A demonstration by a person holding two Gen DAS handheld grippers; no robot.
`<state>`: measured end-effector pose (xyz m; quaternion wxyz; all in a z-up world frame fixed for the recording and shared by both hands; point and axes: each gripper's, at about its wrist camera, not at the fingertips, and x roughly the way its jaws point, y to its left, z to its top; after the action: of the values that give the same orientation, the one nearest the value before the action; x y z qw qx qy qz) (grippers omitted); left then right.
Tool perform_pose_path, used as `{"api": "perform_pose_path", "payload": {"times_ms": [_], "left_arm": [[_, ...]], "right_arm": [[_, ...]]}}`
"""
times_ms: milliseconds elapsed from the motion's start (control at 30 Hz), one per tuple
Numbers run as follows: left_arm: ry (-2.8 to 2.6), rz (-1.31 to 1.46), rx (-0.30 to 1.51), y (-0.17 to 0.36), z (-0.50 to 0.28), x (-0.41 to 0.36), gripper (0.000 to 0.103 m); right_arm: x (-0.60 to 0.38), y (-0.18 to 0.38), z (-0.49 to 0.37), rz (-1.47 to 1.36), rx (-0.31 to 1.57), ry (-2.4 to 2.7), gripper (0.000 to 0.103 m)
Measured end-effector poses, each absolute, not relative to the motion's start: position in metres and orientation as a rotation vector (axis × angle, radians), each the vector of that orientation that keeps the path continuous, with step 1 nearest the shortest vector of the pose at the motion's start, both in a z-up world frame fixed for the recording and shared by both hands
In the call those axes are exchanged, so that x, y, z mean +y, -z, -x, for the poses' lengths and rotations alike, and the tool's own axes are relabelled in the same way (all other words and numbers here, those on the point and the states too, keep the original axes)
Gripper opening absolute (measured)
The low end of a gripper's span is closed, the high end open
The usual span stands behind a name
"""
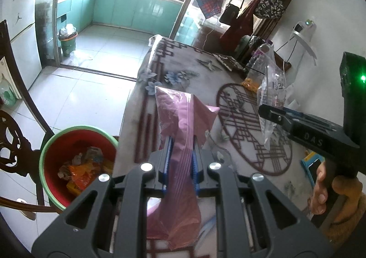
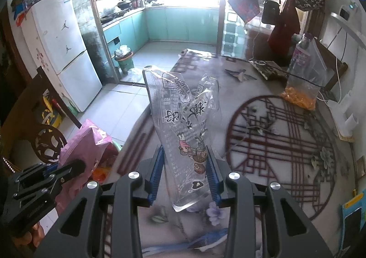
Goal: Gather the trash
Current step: 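Carry pink wrapper and clear bag over the red bucket and open both tools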
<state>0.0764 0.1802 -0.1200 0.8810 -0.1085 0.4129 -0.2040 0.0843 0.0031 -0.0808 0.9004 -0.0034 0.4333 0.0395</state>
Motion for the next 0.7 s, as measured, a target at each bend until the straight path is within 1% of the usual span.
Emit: {"api": "perform_pose_path", "payload": {"times_ms": [700], "left_arm": [[0.327, 0.272, 0.887, 0.136, -0.085, 0.252, 0.015]], "right_arm": [[0.078, 0.092, -0.097, 0.068, 0.936, -0.164, 0.036]]}}
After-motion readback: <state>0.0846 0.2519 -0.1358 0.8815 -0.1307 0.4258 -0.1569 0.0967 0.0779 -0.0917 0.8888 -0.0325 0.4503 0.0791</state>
